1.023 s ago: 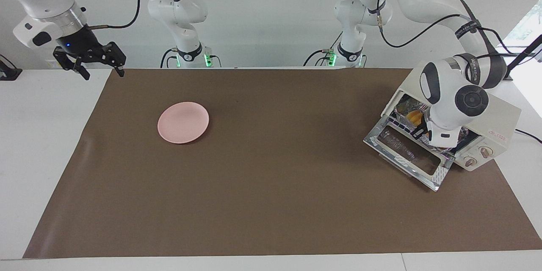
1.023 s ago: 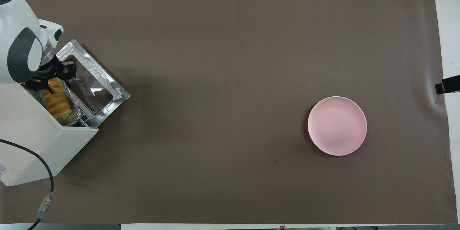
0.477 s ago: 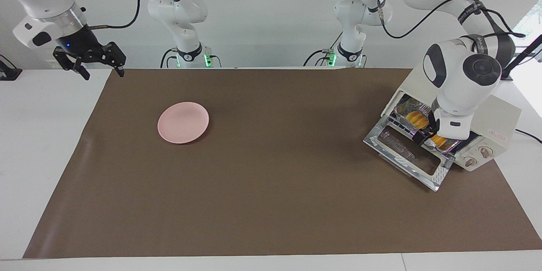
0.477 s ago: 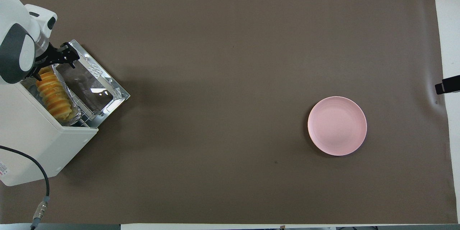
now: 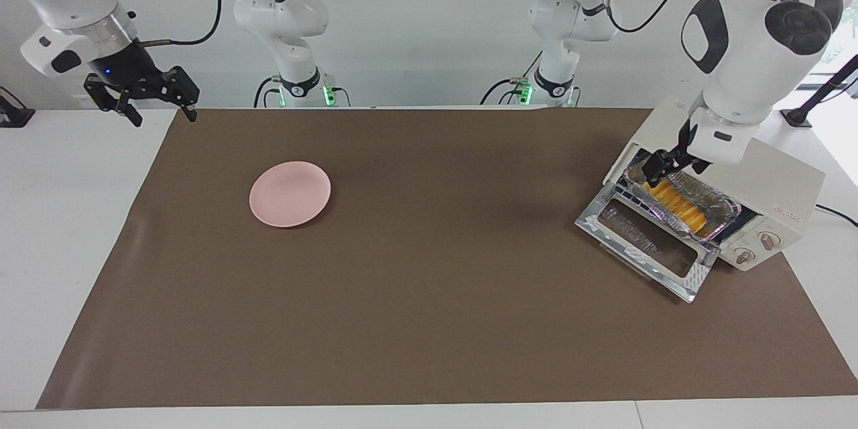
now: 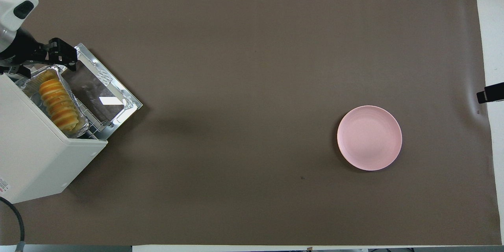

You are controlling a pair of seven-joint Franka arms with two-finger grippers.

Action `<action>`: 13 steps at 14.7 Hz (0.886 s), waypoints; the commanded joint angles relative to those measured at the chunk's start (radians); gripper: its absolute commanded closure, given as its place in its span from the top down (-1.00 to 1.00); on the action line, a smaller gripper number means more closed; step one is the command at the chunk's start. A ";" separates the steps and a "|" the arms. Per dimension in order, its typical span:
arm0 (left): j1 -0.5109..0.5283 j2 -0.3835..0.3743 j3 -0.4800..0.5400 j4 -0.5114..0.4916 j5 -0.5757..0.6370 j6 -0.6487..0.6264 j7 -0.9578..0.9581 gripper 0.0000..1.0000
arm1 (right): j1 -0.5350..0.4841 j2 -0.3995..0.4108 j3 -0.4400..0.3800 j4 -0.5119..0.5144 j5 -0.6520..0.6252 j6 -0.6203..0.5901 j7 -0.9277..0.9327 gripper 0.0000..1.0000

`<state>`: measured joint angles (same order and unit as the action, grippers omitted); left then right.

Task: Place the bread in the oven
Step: 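Withdraw the left gripper out of the oven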

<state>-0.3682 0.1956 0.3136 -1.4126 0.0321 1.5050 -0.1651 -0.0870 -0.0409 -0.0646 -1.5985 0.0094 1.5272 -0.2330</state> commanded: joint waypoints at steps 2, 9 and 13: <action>-0.011 -0.099 -0.016 -0.016 -0.017 -0.136 0.081 1.00 | -0.002 -0.016 0.003 -0.015 -0.014 -0.007 -0.015 1.00; 0.186 -0.272 -0.225 -0.135 -0.020 -0.174 0.144 1.00 | -0.002 -0.016 0.003 -0.015 -0.014 -0.007 -0.015 1.00; 0.235 -0.220 -0.274 -0.112 -0.037 -0.173 0.136 1.00 | -0.002 -0.016 0.003 -0.015 -0.014 -0.007 -0.014 1.00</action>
<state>-0.1558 -0.0385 0.0599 -1.5152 0.0130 1.3319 -0.0385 -0.0870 -0.0409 -0.0646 -1.5985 0.0094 1.5272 -0.2330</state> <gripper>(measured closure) 0.000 0.000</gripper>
